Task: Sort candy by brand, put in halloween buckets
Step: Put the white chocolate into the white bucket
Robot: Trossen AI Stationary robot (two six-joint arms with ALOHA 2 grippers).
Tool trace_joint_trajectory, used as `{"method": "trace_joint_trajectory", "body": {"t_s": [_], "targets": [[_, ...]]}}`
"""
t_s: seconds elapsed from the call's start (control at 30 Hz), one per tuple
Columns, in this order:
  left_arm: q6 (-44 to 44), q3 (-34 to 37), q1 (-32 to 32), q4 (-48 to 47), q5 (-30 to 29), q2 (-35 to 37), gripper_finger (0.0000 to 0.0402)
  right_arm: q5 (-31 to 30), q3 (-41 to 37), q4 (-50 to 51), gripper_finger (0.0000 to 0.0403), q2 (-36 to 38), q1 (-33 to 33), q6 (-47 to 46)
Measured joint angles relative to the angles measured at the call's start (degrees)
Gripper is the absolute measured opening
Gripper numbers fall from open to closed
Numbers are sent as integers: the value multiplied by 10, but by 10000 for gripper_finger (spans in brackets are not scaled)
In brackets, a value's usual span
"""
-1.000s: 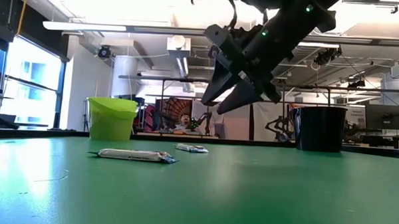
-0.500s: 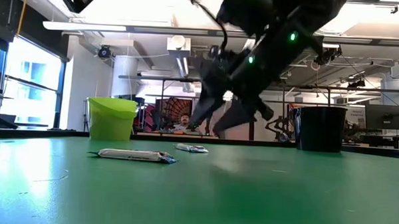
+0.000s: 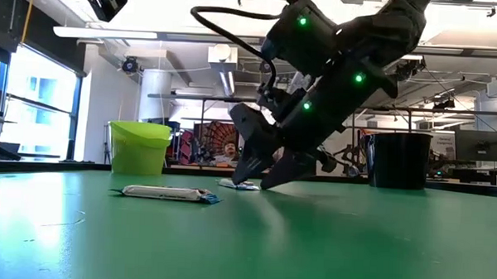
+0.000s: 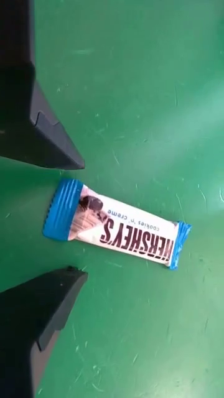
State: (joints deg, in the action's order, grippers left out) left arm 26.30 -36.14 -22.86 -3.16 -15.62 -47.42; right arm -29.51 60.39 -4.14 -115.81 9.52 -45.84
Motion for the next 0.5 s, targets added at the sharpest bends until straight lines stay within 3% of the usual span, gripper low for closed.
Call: {"method": "trace_joint_trajectory", "body": {"t_s": [0.2, 0.5], "targets": [[-4, 0, 9, -2, -10, 0, 0, -3, 1, 19, 202, -1, -5, 0], [15, 0, 37, -37, -73, 0, 0, 21, 3, 61, 32, 0, -22, 6]]}}
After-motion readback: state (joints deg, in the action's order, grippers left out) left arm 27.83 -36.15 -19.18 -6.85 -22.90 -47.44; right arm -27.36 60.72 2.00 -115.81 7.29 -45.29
